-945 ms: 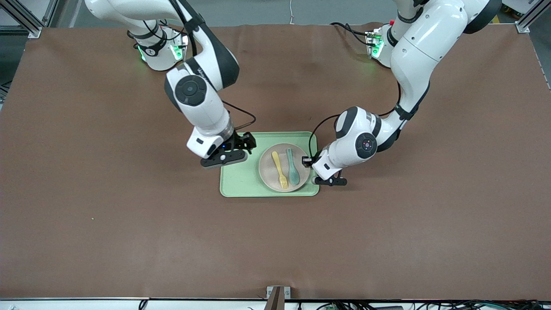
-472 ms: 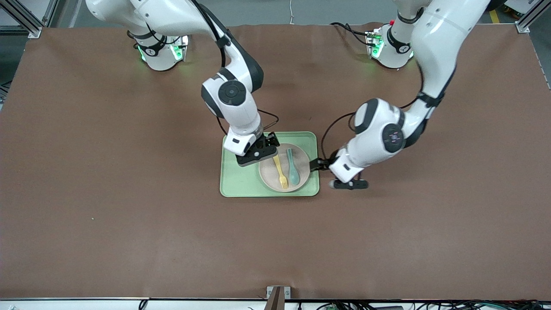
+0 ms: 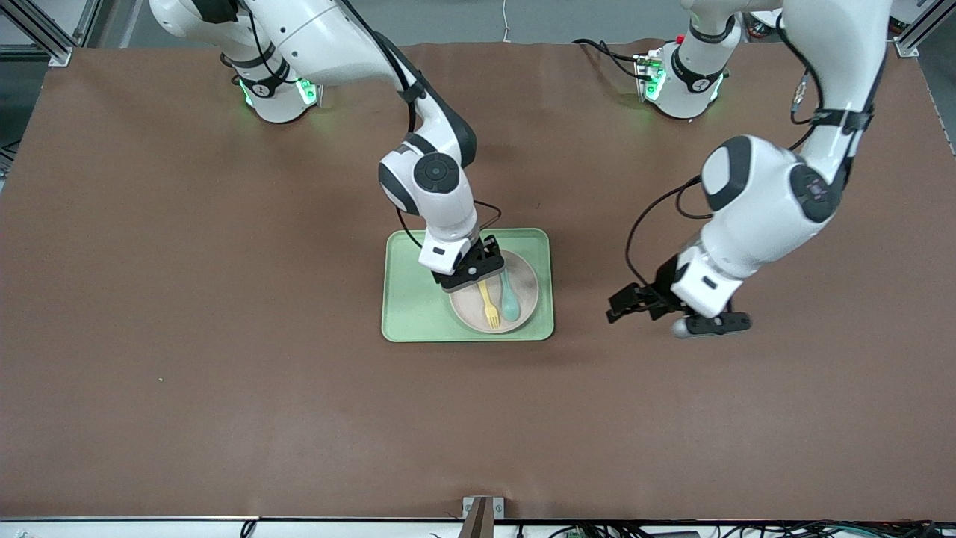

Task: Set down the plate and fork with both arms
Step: 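Lower the plate onto the tray while the right gripper moves over the fork, then withdraw the left gripper while the right gripper grasps the yellow fork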

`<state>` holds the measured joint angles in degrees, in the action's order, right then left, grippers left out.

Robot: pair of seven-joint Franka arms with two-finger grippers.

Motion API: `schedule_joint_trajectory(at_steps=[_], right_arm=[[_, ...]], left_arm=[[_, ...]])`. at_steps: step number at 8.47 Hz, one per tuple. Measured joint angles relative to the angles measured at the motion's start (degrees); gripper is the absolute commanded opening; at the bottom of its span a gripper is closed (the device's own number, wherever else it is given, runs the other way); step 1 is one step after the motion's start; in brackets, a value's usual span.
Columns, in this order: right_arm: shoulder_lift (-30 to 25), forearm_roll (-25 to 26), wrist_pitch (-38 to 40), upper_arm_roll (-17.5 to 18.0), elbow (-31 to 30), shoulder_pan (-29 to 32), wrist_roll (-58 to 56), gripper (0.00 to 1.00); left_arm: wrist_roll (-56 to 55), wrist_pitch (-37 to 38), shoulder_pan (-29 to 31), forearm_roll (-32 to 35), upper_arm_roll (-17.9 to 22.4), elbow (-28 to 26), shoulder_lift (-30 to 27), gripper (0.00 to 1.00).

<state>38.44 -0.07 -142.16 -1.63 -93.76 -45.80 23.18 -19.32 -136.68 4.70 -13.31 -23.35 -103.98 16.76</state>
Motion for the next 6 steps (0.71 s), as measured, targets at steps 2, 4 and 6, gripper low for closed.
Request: schedule_joint_trajectory(at_steps=[2, 4, 6], right_arm=[[2.2, 0.0, 0.0, -0.3, 2.0, -0.2, 0.2, 0.89], [4.6, 0.0, 0.0, -0.4, 3.9, -0.2, 0.2, 0.89], [6.3, 0.0, 0.0, -0.5, 4.9, -0.3, 0.2, 0.89]], left_arm=[[0.4, 6.4, 5.0, 3.2, 0.2, 0.0, -5.4, 0.99], [1.5, 13.2, 4.0, 5.5, 4.8, 0.0, -10.5, 0.99], [7.5, 21.8, -5.5, 6.5, 18.2, -0.1, -17.3, 0.99]])
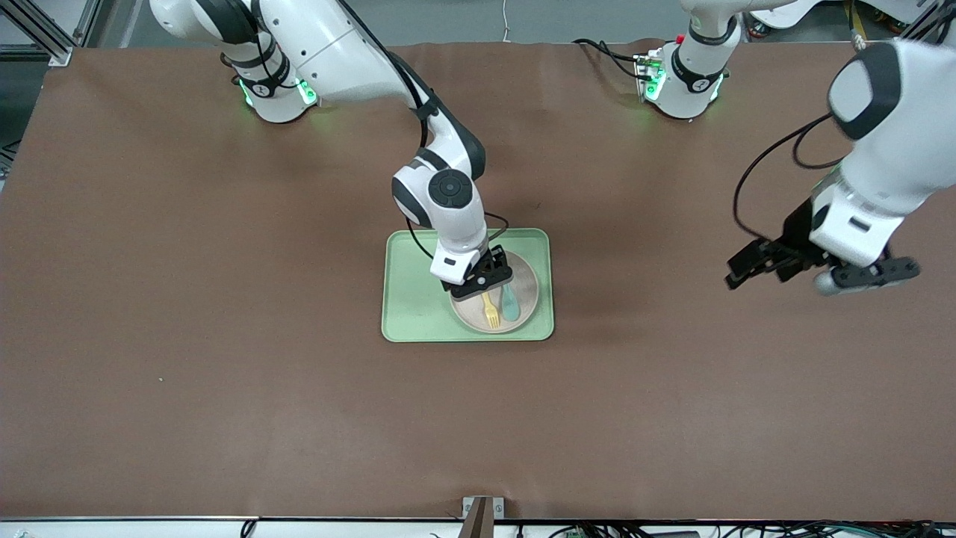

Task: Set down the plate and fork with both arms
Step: 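Withdraw the left gripper while the right gripper grasps the yellow fork, then lift the yellow fork off the plate with the right gripper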

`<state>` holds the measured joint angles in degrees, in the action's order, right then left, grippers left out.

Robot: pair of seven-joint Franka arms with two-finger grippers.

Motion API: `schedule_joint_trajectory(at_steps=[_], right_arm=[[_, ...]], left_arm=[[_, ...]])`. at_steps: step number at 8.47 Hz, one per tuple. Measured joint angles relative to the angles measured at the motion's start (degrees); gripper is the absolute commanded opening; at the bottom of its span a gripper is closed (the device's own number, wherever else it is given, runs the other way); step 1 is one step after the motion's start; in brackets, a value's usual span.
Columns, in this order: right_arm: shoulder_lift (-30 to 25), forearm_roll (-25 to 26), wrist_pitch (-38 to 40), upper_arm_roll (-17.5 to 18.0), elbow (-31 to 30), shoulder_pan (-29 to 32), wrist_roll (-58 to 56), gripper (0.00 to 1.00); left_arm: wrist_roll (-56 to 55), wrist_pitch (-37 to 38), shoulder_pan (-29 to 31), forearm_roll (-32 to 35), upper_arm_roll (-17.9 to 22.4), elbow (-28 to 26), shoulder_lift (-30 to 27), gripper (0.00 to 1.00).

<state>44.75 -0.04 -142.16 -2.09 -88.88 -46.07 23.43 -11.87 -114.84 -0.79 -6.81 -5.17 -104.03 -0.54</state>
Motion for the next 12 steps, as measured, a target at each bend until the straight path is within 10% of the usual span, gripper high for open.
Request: schedule_joint_trajectory(at_steps=[4, 6, 10, 12], right_arm=[[1.0, 0.0, 0.0, 0.0, 0.2, -0.1, 0.0, 0.65], [1.0, 0.2, 0.0, 0.0, 0.2, -0.2, 3.4, 0.42], [1.0, 1.3, 0.0, -0.4, 0.2, -1.0, 7.1, 0.31], [1.0, 1.3, 0.0, -0.8, 0.2, -1.1, 7.2, 0.05]], left_arm=[[6.9, 8.4, -6.5, 8.2, 8.6, -3.3, -10.0, 0.99], [9.8, 15.9, -6.5, 9.7, 8.8, 2.3, -8.1, 0.99], [11.6, 19.3, -4.5, 4.8, 8.8, 11.8, -0.6, 0.99], [13.8, 20.0, -4.9, 4.6, 8.6, 12.0, -0.7, 0.99]])
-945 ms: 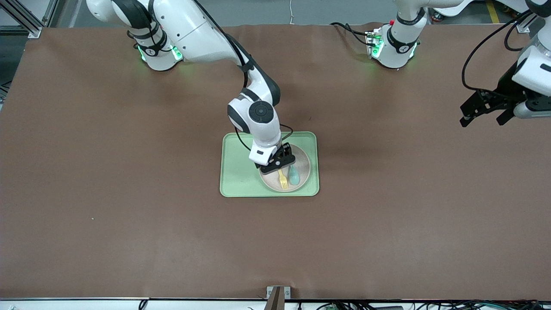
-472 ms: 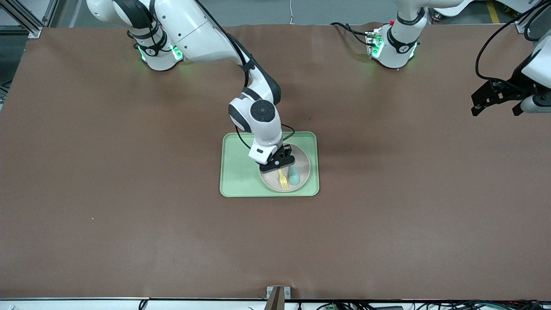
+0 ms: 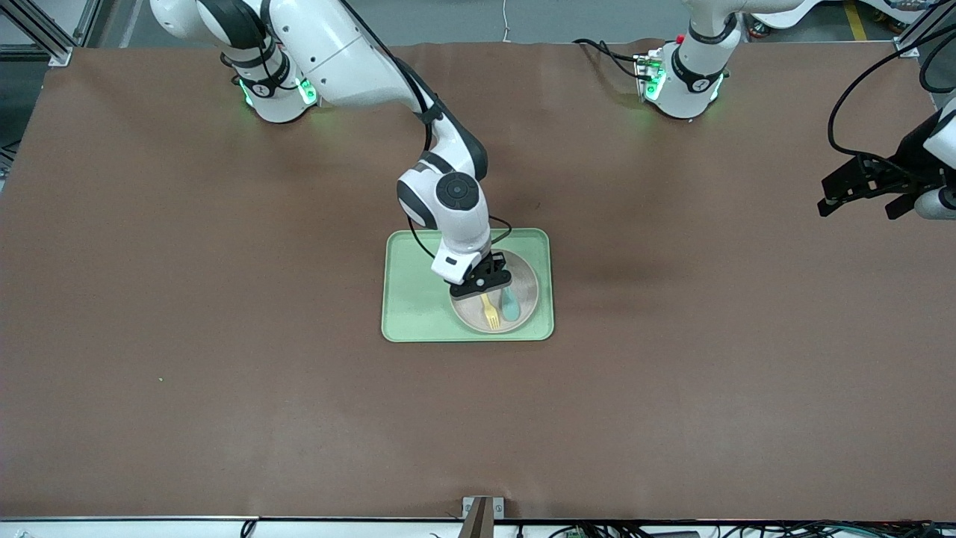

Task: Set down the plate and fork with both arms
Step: 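Lift the yellow fork off the plate with the right gripper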

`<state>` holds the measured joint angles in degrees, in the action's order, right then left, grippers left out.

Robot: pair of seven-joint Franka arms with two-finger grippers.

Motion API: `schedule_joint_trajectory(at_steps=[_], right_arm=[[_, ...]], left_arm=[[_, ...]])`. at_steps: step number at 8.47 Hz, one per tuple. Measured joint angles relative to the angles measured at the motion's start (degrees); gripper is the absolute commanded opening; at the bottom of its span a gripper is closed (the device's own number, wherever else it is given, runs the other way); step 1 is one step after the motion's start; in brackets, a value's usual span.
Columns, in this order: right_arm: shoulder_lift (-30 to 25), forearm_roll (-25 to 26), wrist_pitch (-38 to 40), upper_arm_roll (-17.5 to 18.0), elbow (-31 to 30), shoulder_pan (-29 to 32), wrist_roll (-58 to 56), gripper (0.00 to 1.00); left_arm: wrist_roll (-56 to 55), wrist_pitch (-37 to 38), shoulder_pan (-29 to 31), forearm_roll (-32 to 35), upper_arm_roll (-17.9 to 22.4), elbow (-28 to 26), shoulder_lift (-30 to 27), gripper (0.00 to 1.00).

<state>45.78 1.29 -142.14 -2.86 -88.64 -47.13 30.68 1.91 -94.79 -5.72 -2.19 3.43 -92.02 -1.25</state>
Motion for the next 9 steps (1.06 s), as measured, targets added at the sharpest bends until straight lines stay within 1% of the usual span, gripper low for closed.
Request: schedule_joint_trajectory(at_steps=[1, 3, 4, 6, 9], right_arm=[[0.0, 0.0, 0.0, -0.2, 0.0, 0.0, 0.9, 0.03], [0.0, 0.1, 0.2, -0.3, 0.2, 0.0, 2.4, 0.02], [-0.1, 0.1, 0.6, -0.3, 0.5, 0.0, 4.3, 0.02], [-1.6, 0.0, 6.5, -0.2, 2.5, -0.3, 8.5, 0.01], [-7.6, -0.3, 15.2, -0.5, 2.4, -0.2, 15.2, 0.01]], left_arm=[[0.4, 0.1, -0.7, 0.6, -0.2, -0.6, -0.4, 0.99], [0.5, -2.3, -1.0, 1.0, -0.3, -4.9, -3.7, 0.99], [0.5, -2.7, -0.3, 1.0, -0.5, -5.4, -4.0, 0.99], [0.8, -2.9, 1.2, 1.0, -2.2, -5.4, -3.9, 0.99], [0.8, -3.2, 1.4, 1.0, -2.7, -5.4, -3.9, 0.99]])
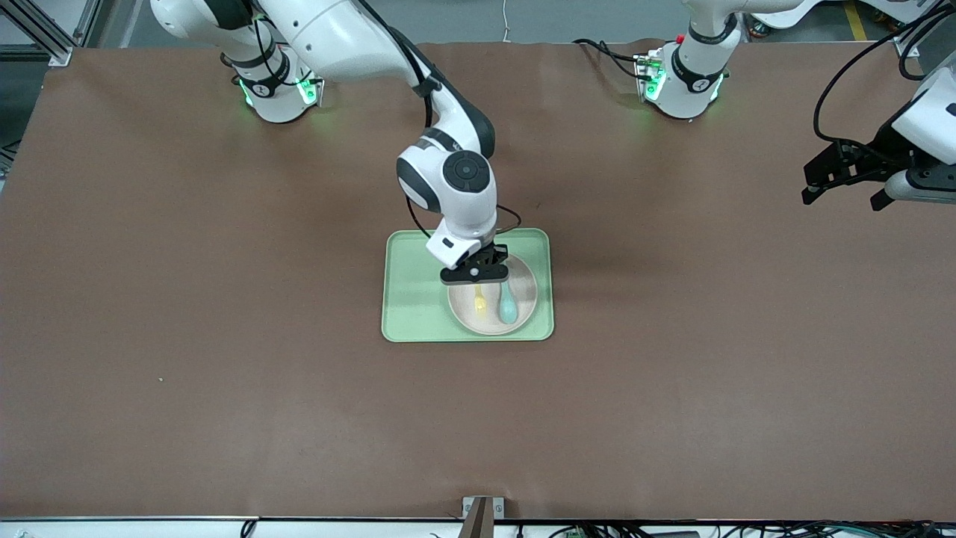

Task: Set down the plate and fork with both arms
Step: 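Lift the yellow fork off the plate with the right gripper, then lower the fork onto the tray beside the plate and open the right gripper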

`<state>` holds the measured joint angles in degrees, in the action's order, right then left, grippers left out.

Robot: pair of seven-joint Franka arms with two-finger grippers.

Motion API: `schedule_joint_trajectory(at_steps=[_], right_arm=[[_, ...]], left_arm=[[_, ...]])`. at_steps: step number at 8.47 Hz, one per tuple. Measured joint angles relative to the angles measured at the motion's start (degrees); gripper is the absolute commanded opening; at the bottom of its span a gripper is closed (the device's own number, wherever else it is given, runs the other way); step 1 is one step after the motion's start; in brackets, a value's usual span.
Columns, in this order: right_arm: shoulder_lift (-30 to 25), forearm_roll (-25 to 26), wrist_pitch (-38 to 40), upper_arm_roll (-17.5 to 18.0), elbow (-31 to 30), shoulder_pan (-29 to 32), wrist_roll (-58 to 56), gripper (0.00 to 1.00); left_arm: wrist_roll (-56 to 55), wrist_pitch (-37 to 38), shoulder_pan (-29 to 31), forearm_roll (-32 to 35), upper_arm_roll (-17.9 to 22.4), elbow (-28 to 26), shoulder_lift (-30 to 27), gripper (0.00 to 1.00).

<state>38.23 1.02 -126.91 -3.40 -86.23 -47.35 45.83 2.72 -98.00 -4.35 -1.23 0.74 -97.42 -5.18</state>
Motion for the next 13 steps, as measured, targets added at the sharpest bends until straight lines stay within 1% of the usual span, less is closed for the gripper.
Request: schedule_joint_trajectory(at_steps=[1, 2, 3, 4, 5, 6, 7, 8, 9, 10, 11, 12, 13], right_arm=[[-1.8, -0.2, 1.6, -0.3, -1.8, 2.2, 0.3, 0.01], [-2.6, -0.3, 1.4, -0.4, -4.4, 5.5, 0.2, 0.01], [-2.7, -1.1, 0.6, -0.3, -6.3, 9.0, -0.5, 0.01], [-2.7, -2.8, 0.2, -0.1, -7.7, 11.3, -3.0, 0.01], [-2.7, -4.7, -1.4, 0.4, -9.7, 12.5, -5.6, 0.01], [-2.7, -5.4, -5.5, 1.2, -12.8, 12.4, -6.3, 0.01], [-2.7, -5.4, -9.8, 2.3, -16.0, 12.2, -6.3, 0.01], [-2.7, -5.4, -11.9, 3.1, -17.9, 12.0, -6.3, 0.02], [-2.7, -5.4, -12.1, 3.5, -18.2, 12.0, -6.3, 0.13], [-2.8, -5.4, -12.2, 3.5, -18.2, 12.0, -6.3, 0.62], [-2.8, -5.4, -12.2, 3.5, -18.2, 12.0, -6.4, 0.89], [-2.8, -5.4, -12.2, 3.6, -18.2, 12.0, -6.6, 0.98], [-2.9, -5.4, -11.9, 3.5, -18.1, 12.1, -6.9, 0.98]], left_arm=[[0.0, -0.2, 0.1, 0.0, 0.0, 0.0, 0.0, 0.99], [-0.1, -0.5, 0.1, 0.0, 0.0, 0.0, 0.1, 0.99], [-0.1, -0.7, 0.1, 0.0, 0.0, 0.0, 0.1, 0.99], [-0.3, -0.7, 0.1, 0.0, 0.0, 0.1, 0.1, 0.99], [-0.3, -0.8, 0.1, 0.0, 0.0, 0.3, 0.1, 0.99], [-0.4, -0.8, 0.1, 0.0, 0.0, 0.4, 0.1, 0.99], [-0.5, -0.8, 0.1, 0.0, 0.0, 0.4, 0.1, 0.99], [-0.8, -0.8, 0.1, 0.0, -0.1, 0.4, 0.1, 0.99], [-1.0, -0.8, 0.1, 0.0, -0.1, 0.4, 0.1, 0.99], [-1.1, -0.8, 0.1, 0.0, -0.1, 0.4, 0.1, 0.99], [-1.2, -0.8, 0.1, 0.0, -0.1, 0.4, 0.1, 0.99], [-1.2, -0.8, 0.1, 0.0, -0.1, 0.4, 0.1, 0.99], [-1.2, -0.8, 0.1, 0.0, -0.1, 0.4, 0.1, 0.99]])
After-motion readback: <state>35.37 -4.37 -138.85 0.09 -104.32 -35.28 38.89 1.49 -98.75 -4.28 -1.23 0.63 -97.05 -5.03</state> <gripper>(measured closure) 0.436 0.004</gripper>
